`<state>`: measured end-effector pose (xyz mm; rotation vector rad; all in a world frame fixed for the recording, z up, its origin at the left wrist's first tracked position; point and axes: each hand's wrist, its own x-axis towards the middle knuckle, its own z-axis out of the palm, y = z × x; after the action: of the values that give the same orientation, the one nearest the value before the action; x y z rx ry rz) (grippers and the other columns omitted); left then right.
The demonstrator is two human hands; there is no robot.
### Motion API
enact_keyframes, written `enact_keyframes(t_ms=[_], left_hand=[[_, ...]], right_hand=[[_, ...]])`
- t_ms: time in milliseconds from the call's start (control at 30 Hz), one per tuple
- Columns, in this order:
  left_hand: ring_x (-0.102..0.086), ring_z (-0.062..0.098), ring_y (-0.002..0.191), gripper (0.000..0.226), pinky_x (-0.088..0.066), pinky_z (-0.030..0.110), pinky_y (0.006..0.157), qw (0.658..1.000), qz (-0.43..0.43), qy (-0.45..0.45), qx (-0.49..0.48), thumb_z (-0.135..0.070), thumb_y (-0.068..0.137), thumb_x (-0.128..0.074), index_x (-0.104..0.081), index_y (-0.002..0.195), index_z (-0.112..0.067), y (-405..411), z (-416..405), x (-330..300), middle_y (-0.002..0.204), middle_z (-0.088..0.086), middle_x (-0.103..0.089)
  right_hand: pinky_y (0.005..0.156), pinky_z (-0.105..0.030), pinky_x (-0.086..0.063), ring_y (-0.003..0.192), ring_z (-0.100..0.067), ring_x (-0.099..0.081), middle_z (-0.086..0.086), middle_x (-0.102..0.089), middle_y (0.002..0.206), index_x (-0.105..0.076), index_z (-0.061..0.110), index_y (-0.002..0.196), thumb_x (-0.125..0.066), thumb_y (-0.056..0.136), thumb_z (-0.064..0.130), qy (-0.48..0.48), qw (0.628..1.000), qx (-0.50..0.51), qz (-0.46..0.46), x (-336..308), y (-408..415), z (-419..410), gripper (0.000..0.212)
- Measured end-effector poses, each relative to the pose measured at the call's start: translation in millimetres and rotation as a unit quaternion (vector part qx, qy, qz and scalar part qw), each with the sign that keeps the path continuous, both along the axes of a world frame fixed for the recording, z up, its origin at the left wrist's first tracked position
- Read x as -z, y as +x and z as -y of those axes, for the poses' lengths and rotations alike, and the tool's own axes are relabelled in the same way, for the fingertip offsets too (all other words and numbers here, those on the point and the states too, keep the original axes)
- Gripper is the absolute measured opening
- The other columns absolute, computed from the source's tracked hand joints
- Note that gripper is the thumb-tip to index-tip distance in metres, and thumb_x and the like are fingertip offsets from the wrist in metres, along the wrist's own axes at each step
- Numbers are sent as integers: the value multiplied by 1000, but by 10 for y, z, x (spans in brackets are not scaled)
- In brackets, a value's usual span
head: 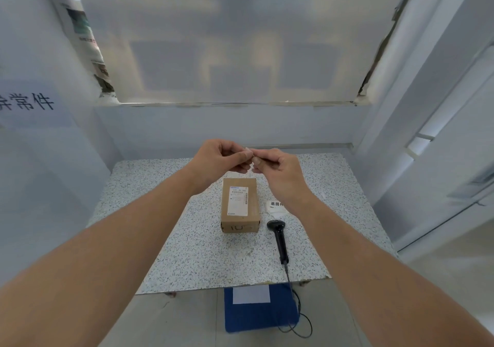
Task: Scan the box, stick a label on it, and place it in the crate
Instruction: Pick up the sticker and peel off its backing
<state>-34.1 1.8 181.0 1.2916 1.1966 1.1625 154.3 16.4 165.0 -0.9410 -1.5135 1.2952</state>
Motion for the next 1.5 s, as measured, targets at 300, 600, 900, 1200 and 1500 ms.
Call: enact_keyframes(t_ms=[300,600,900,1200,1500], left_hand=[[-74,29,83,27,-62,37,82,1000,6,0,13,-23,83,-80,-77,96,0,-3,-48,-45,93,26,-75],[-74,30,82,14,-62,38,82,1000,-10,-5,2,-14,87,-78,-77,94,-2,26,-60,-98,91,24,-76],[-73,26,74,10,-63,35,76,995,-93,7,-24,-7,90,-76,-74,89,2,126,-63,-196,85,23,-76],[-68,25,74,14,-61,35,76,991,-131,21,-22,-4,94,-69,-71,94,10,223,-46,-236,91,32,-72],[-68,25,75,18,-60,35,76,992,-122,23,-9,-5,98,-65,-69,97,12,246,-25,-240,94,31,-72]], right_hand=[[91,-42,-63,99,-37,-74,-20,-75,112,-79,5,118,-75,94,5,12,1000,10,7,-42,22,-57,24],[86,-36,-64,91,-35,-74,-14,-78,106,-81,17,112,-79,92,9,28,999,17,14,-59,42,-75,21],[78,-19,-58,76,-1,-70,-3,-75,96,-81,11,113,-76,93,6,78,993,31,78,-56,108,-79,21],[84,-28,-61,81,-10,-71,7,-72,92,-80,13,116,-75,95,9,104,986,37,124,-85,161,-69,22],[78,-34,-65,82,-17,-79,-2,-81,91,-76,9,120,-78,95,18,38,997,49,48,-29,179,-80,27]])
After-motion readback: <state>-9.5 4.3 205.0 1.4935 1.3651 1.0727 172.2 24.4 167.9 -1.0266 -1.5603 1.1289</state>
